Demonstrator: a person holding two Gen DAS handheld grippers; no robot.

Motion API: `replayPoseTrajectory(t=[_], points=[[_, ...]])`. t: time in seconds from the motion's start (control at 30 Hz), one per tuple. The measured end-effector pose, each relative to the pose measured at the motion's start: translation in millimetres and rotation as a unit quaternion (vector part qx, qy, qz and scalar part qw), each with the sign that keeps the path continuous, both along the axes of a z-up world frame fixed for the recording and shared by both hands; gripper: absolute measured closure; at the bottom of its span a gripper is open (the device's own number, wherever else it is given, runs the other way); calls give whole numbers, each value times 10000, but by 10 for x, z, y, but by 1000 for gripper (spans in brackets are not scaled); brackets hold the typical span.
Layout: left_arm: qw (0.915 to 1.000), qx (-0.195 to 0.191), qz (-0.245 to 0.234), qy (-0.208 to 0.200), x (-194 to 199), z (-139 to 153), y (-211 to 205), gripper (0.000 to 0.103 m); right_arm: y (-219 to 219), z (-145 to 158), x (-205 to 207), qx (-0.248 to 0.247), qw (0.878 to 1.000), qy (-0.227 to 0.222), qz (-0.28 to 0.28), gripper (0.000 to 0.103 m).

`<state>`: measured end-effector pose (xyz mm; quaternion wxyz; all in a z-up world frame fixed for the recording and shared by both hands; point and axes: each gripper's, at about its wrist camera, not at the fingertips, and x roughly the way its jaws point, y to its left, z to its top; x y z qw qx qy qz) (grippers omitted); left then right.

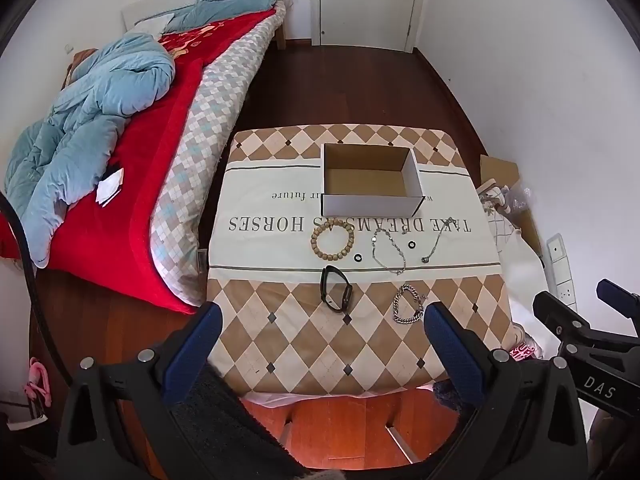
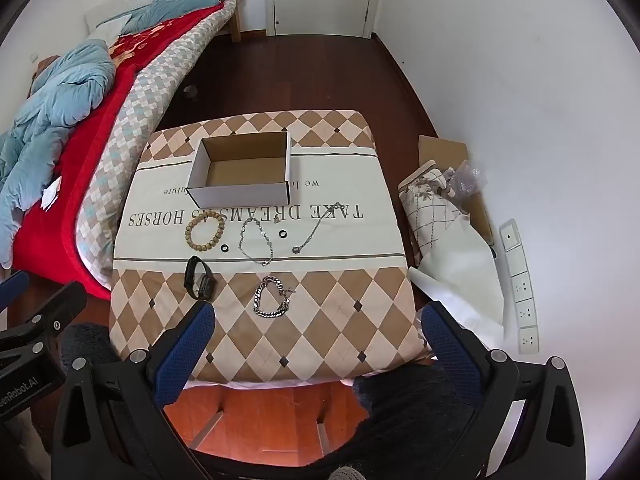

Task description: Organize jewelry

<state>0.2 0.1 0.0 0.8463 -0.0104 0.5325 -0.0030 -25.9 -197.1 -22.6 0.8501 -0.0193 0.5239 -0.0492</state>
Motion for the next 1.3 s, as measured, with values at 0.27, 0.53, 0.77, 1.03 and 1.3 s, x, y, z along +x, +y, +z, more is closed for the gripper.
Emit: replayPoseTrajectory(t=[0.27,0.53,0.77,1.03,1.3], points=[[10000,-12,-15,-43,-32,-36,8,0,-28,34,-31,-33,10000,-29,-17,0],[10000,60,-11,-61,-28,8,-46,0,-54,74,-65,-26,10000,-34,1,0],[9999,72,-24,-85,-52,94,-46,0,-47,91,-80,-30,10000,-54,-11,0],[9999,56,-42,-91,-70,124,-59,0,-48,112,-87,-45,10000,-71,-13,0],[9999,47,-57,-72,-86,89,-81,0,-56,136,-114,-71,9999,-81,-13,0]])
